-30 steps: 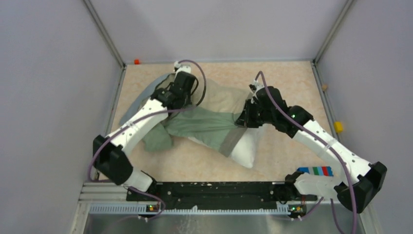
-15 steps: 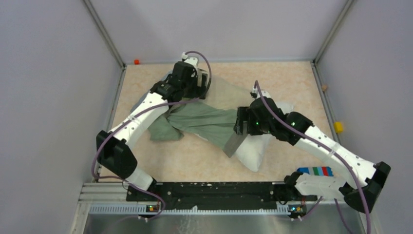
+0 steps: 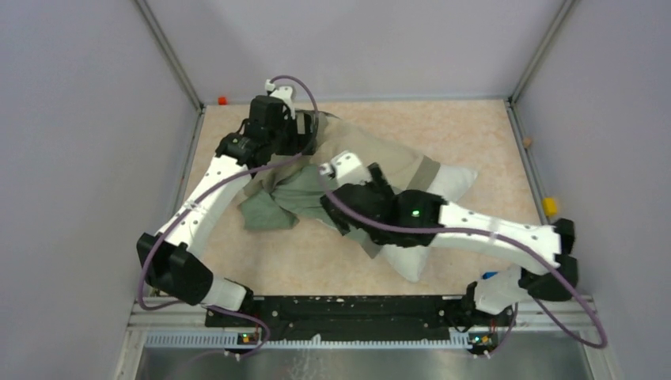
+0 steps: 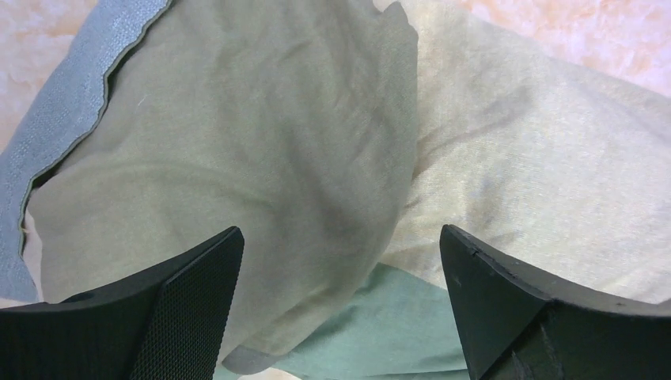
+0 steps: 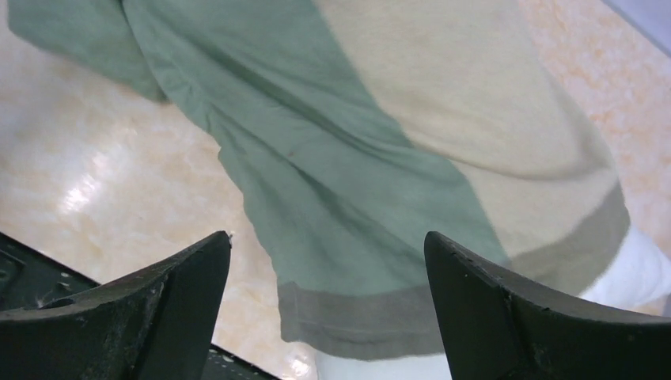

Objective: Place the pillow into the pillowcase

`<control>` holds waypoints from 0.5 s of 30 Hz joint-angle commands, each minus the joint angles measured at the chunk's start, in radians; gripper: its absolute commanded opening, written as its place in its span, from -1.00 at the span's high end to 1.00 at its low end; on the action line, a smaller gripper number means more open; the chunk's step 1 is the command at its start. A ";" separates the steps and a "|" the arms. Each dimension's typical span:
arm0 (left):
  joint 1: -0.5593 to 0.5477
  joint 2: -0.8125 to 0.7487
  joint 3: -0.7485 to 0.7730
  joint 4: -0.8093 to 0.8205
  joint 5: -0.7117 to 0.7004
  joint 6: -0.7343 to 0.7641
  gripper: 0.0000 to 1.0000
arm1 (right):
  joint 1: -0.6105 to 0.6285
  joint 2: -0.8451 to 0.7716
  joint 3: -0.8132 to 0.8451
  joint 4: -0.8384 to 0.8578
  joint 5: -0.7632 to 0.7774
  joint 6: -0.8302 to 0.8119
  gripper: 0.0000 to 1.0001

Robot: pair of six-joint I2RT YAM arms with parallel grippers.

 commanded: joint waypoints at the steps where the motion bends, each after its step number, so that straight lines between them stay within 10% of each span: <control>1: 0.011 -0.063 0.021 0.002 0.023 -0.023 -0.98 | 0.075 0.197 0.028 0.046 0.095 -0.175 -0.86; 15: 0.035 -0.091 0.041 -0.012 0.021 -0.001 -0.98 | 0.082 0.598 -0.207 0.422 0.441 -0.339 -0.98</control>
